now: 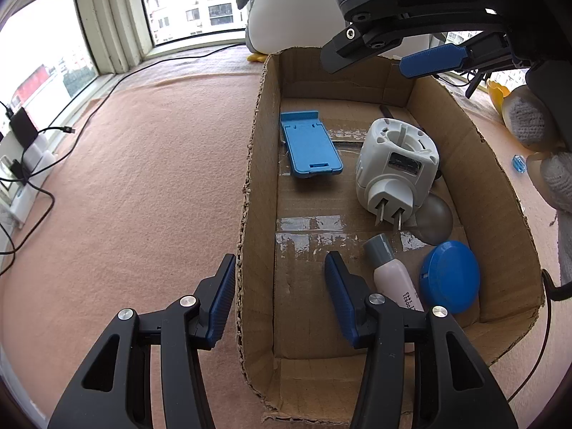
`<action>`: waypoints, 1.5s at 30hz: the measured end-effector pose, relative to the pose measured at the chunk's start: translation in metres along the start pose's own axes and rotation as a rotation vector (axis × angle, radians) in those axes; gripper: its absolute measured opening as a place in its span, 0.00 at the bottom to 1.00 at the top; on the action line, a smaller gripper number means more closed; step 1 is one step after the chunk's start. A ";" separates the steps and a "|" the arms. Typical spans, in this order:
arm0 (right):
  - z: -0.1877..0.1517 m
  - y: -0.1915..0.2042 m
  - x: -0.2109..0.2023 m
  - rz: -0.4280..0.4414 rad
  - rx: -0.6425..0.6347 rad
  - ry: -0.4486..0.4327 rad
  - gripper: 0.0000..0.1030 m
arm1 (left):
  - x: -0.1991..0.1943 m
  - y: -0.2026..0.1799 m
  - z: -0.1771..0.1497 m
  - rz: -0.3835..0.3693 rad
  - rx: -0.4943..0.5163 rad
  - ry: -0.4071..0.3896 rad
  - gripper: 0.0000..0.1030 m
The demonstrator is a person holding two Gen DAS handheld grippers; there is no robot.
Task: Organize rigid objects
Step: 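Move the open right gripper to the patterned lighter and close on it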
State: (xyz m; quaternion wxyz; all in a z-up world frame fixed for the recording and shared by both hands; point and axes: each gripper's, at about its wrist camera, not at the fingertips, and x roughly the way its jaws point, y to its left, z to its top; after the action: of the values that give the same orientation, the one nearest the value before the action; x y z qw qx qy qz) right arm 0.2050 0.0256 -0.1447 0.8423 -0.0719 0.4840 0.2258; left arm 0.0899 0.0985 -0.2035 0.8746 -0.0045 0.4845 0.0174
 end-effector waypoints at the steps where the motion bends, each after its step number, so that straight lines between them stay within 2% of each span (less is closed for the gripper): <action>1: 0.000 0.000 -0.001 0.000 -0.001 -0.001 0.65 | 0.000 0.000 0.000 0.000 0.000 0.000 0.48; 11: -0.006 -0.012 -0.017 0.007 0.005 -0.014 0.65 | 0.000 0.001 0.000 0.000 -0.002 0.000 0.48; 18: -0.019 -0.035 -0.042 0.012 0.032 -0.027 0.65 | 0.000 0.001 0.000 0.000 -0.002 -0.001 0.48; 24: -0.034 -0.068 -0.072 -0.020 0.057 -0.050 0.65 | 0.001 0.000 0.000 -0.001 -0.001 -0.001 0.48; 32: -0.059 -0.129 -0.101 -0.081 0.151 -0.054 0.65 | 0.000 0.001 0.000 0.000 -0.001 -0.001 0.48; 41: -0.092 -0.181 -0.100 -0.120 0.213 0.009 0.65 | 0.000 0.001 0.000 0.000 -0.001 -0.001 0.48; 45: -0.108 -0.187 -0.091 -0.122 0.191 0.053 0.59 | 0.000 0.001 0.000 0.000 -0.002 -0.001 0.48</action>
State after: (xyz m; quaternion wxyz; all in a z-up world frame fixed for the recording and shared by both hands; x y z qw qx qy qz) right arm 0.1651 -0.2050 -0.1421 0.8444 -0.0265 0.5203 0.1250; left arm 0.0896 0.0994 -0.2038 0.8749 -0.0051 0.4840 0.0180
